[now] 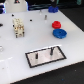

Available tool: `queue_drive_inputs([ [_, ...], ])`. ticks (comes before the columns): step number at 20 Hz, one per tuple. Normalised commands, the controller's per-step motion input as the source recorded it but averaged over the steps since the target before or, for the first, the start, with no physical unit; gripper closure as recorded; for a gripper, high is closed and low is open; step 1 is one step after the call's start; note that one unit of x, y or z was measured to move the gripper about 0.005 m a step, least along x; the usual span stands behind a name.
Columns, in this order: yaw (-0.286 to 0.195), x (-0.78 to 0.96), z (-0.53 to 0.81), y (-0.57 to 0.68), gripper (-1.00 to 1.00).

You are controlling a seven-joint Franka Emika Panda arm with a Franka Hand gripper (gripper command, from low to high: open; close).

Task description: Insert the blue gear onto the right peg, followed by the red gear

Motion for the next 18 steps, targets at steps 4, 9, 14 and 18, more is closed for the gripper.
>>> queue_drive_inputs([
  [4,0.000,-0.08,-0.49,0.40,-1.00],
  [9,0.000,-0.11,-0.53,0.26,-1.00],
  [14,0.000,-0.15,-0.53,0.08,-1.00],
  [18,0.000,-0.17,-0.49,-0.03,-1.00],
])
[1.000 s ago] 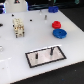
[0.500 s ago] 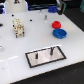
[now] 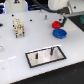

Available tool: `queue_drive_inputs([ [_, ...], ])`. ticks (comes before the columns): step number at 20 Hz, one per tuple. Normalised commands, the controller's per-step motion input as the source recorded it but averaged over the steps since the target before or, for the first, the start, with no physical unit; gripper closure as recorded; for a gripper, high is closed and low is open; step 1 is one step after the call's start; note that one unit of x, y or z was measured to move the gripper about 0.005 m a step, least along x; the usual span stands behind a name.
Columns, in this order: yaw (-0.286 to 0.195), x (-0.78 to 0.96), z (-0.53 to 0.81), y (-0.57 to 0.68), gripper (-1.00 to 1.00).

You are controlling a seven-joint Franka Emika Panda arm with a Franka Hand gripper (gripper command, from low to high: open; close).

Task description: Insert the blue gear onto the right peg, followed by the red gear

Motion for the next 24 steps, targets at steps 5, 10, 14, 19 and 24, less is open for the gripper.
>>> queue_drive_inputs([
  [5,0.000,-0.24,-0.46,-0.16,-1.00],
  [10,0.000,-0.28,-0.41,-0.23,-1.00],
  [14,0.000,-0.29,-0.33,-0.17,-1.00],
  [19,0.000,-0.13,-0.05,-0.02,-1.00],
  [24,0.000,-0.29,0.00,-0.06,-1.00],
])
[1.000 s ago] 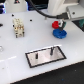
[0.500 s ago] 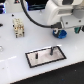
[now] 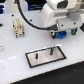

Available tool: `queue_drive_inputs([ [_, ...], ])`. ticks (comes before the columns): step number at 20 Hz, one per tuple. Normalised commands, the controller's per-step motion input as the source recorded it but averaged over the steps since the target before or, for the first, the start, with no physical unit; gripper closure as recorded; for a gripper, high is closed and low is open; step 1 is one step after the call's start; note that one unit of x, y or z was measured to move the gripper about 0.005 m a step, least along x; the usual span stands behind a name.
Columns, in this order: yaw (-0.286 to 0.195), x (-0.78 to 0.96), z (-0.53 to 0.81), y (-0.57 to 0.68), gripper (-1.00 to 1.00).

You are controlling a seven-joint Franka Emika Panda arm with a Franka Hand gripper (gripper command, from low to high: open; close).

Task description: Insert the blue gear onto the right peg, followed by the red gear

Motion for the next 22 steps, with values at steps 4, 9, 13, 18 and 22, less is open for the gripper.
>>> queue_drive_inputs([
  [4,0.000,-0.48,-0.03,-0.12,-1.00],
  [9,0.000,-0.37,-0.05,-0.09,-1.00],
  [13,0.000,-0.28,-0.12,-0.05,1.00],
  [18,0.000,-0.16,-0.19,0.03,1.00],
  [22,0.000,-0.12,-0.09,-0.01,1.00],
])
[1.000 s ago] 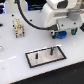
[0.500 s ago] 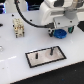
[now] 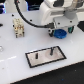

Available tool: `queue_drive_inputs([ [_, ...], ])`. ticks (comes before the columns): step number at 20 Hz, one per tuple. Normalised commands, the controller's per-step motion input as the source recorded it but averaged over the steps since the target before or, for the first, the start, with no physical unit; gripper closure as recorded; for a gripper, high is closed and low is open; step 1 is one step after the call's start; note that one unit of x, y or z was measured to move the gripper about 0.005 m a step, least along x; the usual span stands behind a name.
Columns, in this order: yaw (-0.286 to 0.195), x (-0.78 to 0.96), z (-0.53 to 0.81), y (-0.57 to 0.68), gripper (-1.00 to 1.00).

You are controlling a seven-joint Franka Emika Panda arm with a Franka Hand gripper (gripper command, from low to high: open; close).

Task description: Insert the blue gear onto the right peg, followed by the red gear

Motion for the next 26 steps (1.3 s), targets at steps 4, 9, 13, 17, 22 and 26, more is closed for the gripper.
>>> queue_drive_inputs([
  [4,0.000,-0.09,-0.08,0.02,1.00],
  [9,0.000,-0.02,0.19,0.00,1.00],
  [13,0.000,0.27,0.49,-0.01,1.00],
  [17,0.000,0.30,0.45,-0.11,1.00],
  [22,0.000,0.39,0.42,-0.17,1.00],
  [26,0.000,0.50,0.43,-0.25,1.00],
])
